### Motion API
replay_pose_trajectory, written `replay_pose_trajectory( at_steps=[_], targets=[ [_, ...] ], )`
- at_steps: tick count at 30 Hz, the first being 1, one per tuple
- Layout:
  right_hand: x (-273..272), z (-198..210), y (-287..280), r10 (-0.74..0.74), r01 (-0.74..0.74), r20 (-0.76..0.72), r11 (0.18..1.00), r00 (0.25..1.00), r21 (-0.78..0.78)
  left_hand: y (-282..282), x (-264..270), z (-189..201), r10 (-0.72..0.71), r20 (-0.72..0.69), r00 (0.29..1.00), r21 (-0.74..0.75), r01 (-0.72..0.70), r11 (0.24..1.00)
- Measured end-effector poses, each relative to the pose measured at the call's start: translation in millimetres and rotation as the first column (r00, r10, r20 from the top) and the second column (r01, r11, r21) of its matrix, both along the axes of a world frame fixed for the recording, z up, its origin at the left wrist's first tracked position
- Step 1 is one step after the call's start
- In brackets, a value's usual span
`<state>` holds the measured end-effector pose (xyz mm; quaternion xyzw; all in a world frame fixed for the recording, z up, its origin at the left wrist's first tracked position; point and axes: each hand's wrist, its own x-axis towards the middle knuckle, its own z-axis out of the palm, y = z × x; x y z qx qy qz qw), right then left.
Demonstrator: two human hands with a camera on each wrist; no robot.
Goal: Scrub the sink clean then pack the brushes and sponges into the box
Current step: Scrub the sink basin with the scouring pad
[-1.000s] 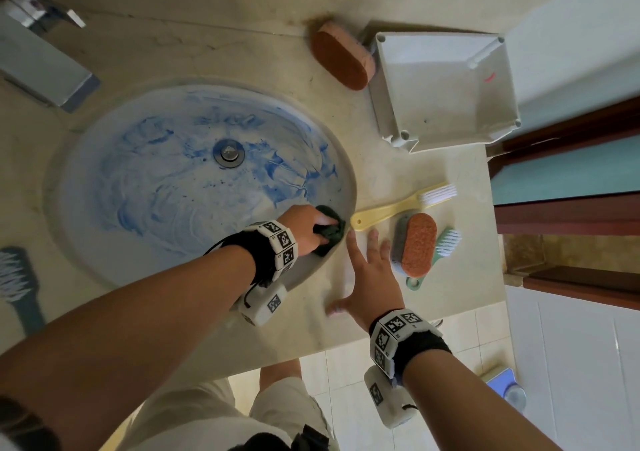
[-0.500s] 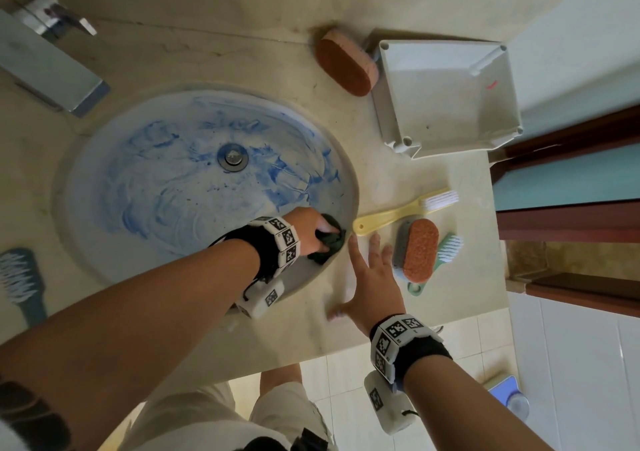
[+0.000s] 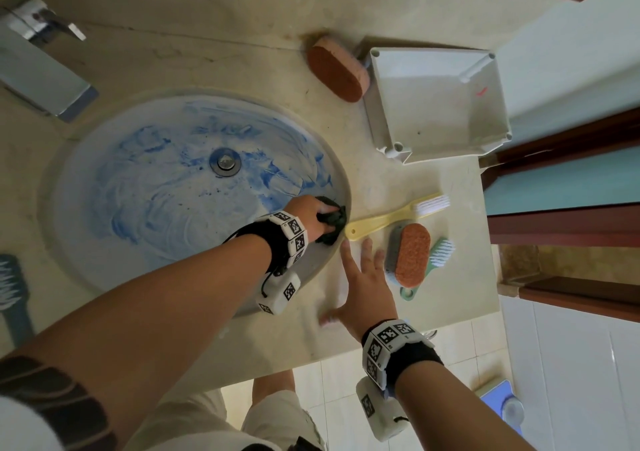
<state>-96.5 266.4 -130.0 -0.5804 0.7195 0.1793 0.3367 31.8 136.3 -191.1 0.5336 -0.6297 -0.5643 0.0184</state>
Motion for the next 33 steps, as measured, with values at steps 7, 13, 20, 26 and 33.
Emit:
replay_pose_trajectory(
  at_steps=[7, 13, 20, 26, 33],
  targets=[
    [1, 1, 0, 0.011, -0.011, -0.009, 1.000, 1.000, 0.006, 10, 18, 1, -0.343, 0.097, 0.934, 0.056, 0.339, 0.939],
    [1, 4, -1, 0.018, -0.018, -0.015, 1.000, 1.000, 0.016, -3, 4, 3, -0.141, 0.052, 0.989, 0.040, 0.139, 0.989],
    [2, 5, -2, 0.049, -0.046, -0.048, 0.998, 0.998, 0.046, 5, 0, 2, 0.007, 0.015, 1.000, 0.015, -0.007, 1.000],
    [-2, 28, -28, 0.236, -0.220, -0.161, 0.969, 0.958, 0.107, 21, 18, 7, -0.198, 0.103, 0.975, 0.073, 0.191, 0.979],
    [-20, 43, -73, 0.361, -0.404, -0.195, 0.871, 0.912, -0.280, 34, 15, 1, -0.048, 0.115, 0.992, 0.029, 0.045, 0.999]
  ],
)
